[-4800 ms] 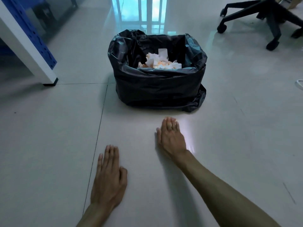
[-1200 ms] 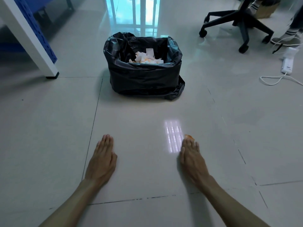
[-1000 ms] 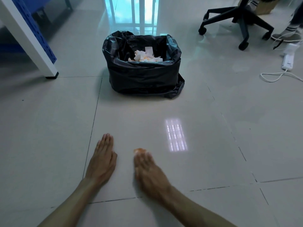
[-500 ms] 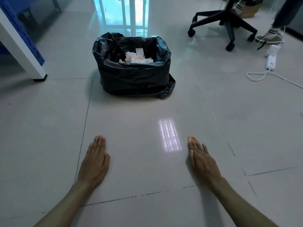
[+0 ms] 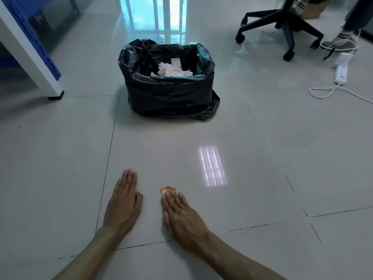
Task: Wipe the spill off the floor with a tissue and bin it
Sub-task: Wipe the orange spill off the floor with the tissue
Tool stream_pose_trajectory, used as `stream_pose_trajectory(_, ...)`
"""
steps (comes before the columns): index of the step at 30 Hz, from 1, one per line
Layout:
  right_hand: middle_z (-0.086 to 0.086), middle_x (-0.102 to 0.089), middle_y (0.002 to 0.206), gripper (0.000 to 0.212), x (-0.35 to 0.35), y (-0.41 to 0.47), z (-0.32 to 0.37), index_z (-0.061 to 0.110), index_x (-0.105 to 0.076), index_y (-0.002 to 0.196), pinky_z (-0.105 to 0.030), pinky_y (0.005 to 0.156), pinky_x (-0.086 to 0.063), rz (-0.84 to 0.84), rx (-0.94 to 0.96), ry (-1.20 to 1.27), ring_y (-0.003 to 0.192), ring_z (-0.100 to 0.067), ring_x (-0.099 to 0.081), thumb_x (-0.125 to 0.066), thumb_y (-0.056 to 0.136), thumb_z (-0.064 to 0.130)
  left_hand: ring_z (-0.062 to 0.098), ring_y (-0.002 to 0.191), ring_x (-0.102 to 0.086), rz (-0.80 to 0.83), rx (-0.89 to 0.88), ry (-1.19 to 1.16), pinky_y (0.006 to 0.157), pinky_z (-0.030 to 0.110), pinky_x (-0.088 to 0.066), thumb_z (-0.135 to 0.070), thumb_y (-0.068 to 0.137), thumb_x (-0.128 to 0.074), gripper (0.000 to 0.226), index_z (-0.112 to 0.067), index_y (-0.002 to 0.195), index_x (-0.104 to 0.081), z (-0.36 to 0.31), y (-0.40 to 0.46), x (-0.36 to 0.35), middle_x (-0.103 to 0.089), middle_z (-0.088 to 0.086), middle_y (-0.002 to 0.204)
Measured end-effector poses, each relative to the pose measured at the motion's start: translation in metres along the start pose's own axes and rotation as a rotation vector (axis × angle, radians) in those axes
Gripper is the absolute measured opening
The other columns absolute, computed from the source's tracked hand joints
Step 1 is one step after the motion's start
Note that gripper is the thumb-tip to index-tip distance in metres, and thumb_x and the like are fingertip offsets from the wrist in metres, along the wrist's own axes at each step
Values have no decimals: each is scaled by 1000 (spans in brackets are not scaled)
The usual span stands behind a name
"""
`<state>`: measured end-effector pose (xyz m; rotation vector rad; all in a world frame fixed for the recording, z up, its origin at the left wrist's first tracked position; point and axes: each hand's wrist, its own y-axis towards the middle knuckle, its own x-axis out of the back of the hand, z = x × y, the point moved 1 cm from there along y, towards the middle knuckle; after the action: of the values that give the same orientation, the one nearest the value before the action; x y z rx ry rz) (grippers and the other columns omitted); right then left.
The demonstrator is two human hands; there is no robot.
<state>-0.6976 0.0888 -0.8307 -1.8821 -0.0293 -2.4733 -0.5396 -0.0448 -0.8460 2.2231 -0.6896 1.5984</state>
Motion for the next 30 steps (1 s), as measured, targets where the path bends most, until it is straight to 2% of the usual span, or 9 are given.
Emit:
stream_pose_trajectory(4, -11, -38, 153, 49, 2, 22, -14, 7, -37, 148, -42, 117, -30, 40, 5, -73, 141, -26, -38, -36, 102, 25, 14, 151, 3, -12, -13, -2, 124, 32, -2, -31, 92, -16, 67, -5, 152, -4, -2, -1, 2, 0, 6, 162)
stream_pose_trajectory(8, -8, -13, 162, 52, 12, 49, -54, 9, -12, 154, -38, 121, -4, 32, -105, -74, 149, -24, -14, -25, 106, 23, 13, 151, 2, 1, -30, -11, 124, 32, -2, -34, 92, -13, 67, -7, 153, -5, 3, 0, 0, 0, 3, 162)
stream_pose_trajectory(11, -5, -2, 163, 53, 29, 35, -116, 10, -5, 155, -34, 121, -1, -38, -281, -107, 151, -18, -4, -22, 106, 23, 9, 150, 1, -2, 1, -33, 123, 31, -4, -34, 93, -20, 66, -10, 154, -9, 6, 4, 0, -5, 1, 163)
stream_pose_trajectory(15, -8, -4, 164, 55, 60, 10, -190, 8, -4, 154, -37, 121, -5, -17, -555, -200, 150, -18, -8, -23, 105, 23, 10, 149, -14, -37, 15, -27, 122, 31, -11, -38, 90, -19, 67, -11, 152, -26, 3, 5, 0, -22, 2, 161)
stream_pose_trajectory(19, -17, -1, 162, 52, 65, 27, -202, -3, -3, 152, -37, 123, -2, 32, -661, -128, 151, -25, -3, -19, 106, 17, 18, 141, -36, -103, 27, -18, 117, 33, -24, -35, 93, -27, 59, -11, 145, -40, 10, 24, 9, -43, 6, 151)
stream_pose_trajectory(23, -28, 6, 159, 53, 45, 73, -163, -9, 5, 149, -37, 120, 5, 17, -524, -93, 149, -37, 1, -20, 105, 11, 15, 150, -17, -93, 104, -32, 121, 33, -13, -31, 100, -32, 55, -10, 151, -28, 18, 59, 10, -24, 5, 161)
stream_pose_trajectory(25, -30, 7, 158, 55, 30, 96, -125, -9, 6, 148, -33, 117, 15, 16, -353, -34, 148, -40, 4, -21, 104, 9, 14, 151, -9, -88, 107, -46, 123, 34, -8, -32, 101, -27, 56, -8, 151, -25, 18, 74, 10, -16, 4, 163)
stream_pose_trajectory(27, -32, -3, 157, 55, 13, 111, -79, -11, -3, 148, -32, 112, 23, -14, -121, -8, 146, -45, -3, -21, 101, 11, 12, 150, -5, -83, 104, -86, 123, 34, -6, -29, 102, -29, 56, -7, 152, -21, 14, 82, 8, -13, 5, 163)
stream_pose_trajectory(30, -27, -15, 158, 54, -4, 127, -33, -7, -11, 150, -34, 119, 13, 49, 107, 16, 147, -39, -13, -24, 103, 16, 6, 149, 3, -69, 124, -164, 123, 32, -3, -32, 102, -21, 58, -11, 154, -9, 11, 81, 1, -2, 0, 164)
